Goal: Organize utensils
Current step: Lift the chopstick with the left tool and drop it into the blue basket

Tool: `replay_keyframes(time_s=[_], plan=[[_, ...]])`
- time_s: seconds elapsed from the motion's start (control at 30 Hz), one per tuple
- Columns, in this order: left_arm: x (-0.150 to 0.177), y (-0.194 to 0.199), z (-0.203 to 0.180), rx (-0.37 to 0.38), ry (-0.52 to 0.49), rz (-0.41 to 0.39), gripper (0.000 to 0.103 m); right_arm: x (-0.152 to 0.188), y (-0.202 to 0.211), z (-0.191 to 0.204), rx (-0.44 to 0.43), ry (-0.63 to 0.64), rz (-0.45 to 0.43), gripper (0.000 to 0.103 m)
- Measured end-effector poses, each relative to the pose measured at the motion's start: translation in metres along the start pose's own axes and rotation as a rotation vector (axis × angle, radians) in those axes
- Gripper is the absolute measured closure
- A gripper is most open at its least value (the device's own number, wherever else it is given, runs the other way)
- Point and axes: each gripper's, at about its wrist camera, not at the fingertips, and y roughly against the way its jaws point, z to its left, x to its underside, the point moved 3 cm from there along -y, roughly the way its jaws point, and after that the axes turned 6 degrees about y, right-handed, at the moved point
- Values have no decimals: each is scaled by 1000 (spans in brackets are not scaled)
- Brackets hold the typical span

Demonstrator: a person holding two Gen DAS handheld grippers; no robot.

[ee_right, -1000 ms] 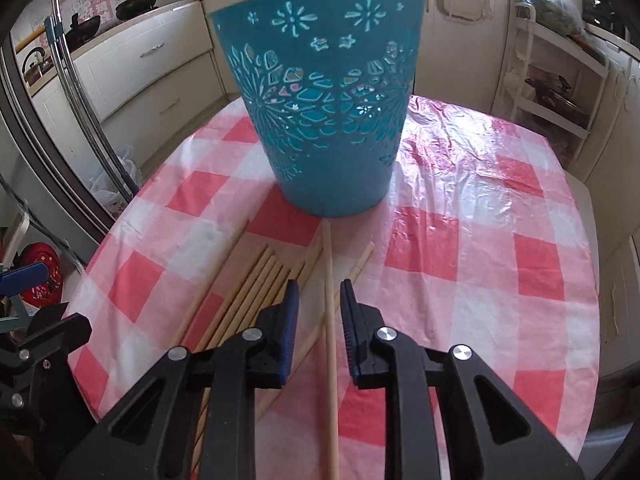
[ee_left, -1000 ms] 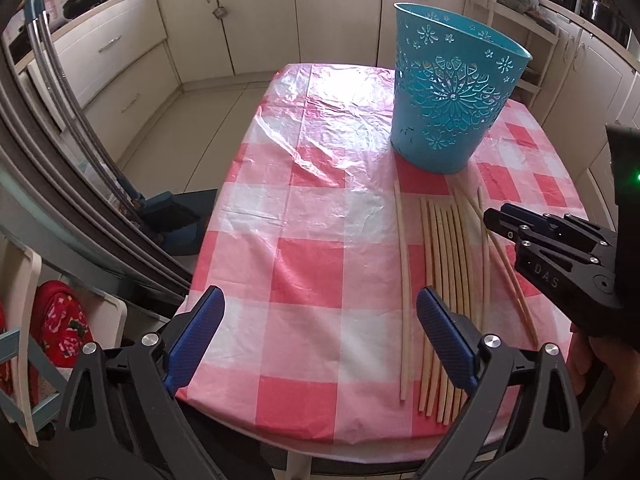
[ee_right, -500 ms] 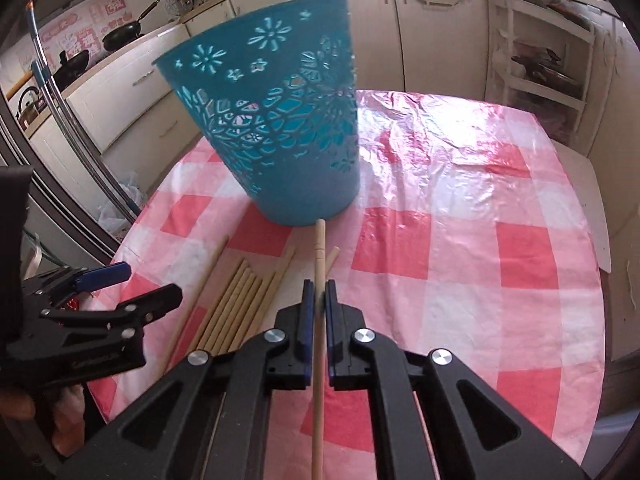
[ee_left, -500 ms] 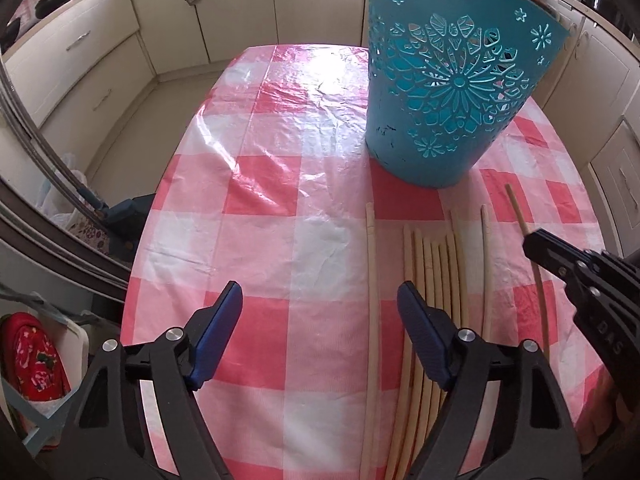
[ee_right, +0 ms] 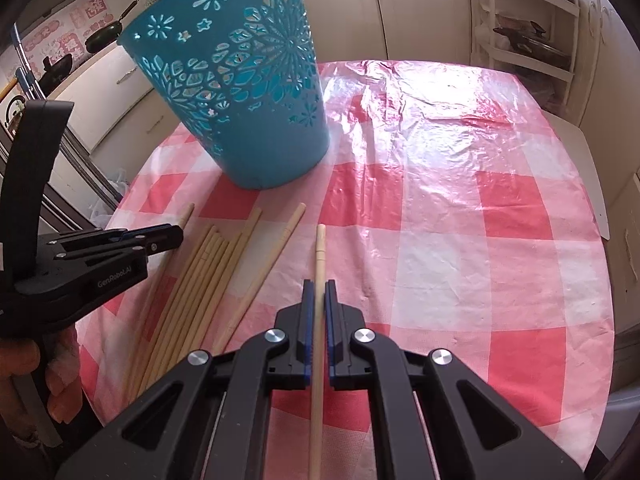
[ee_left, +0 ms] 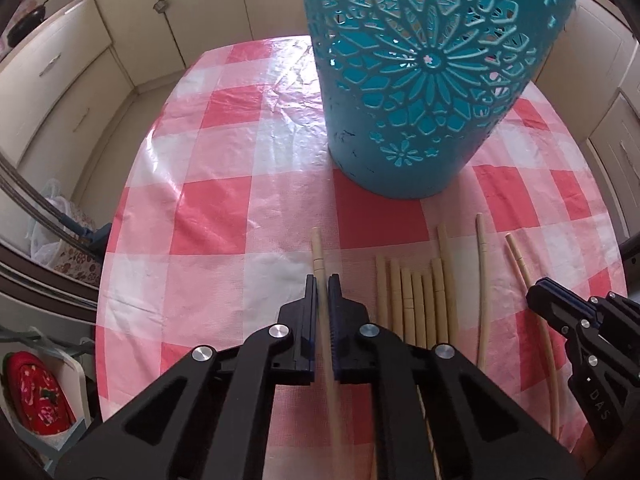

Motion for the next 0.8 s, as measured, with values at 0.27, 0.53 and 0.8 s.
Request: replay_keyframes(time_s=[0.27,0.53,0.8], plan=[[10,41,10,58,-9,-35,98,1,-1,0,3,9,-19,97],[-37,172,47,293,108,-290,98,5,2,-6,-23,-28,-29,97],[-119,242,30,337,188,-587,98,6,2,-9,-47,-49,-33,97]])
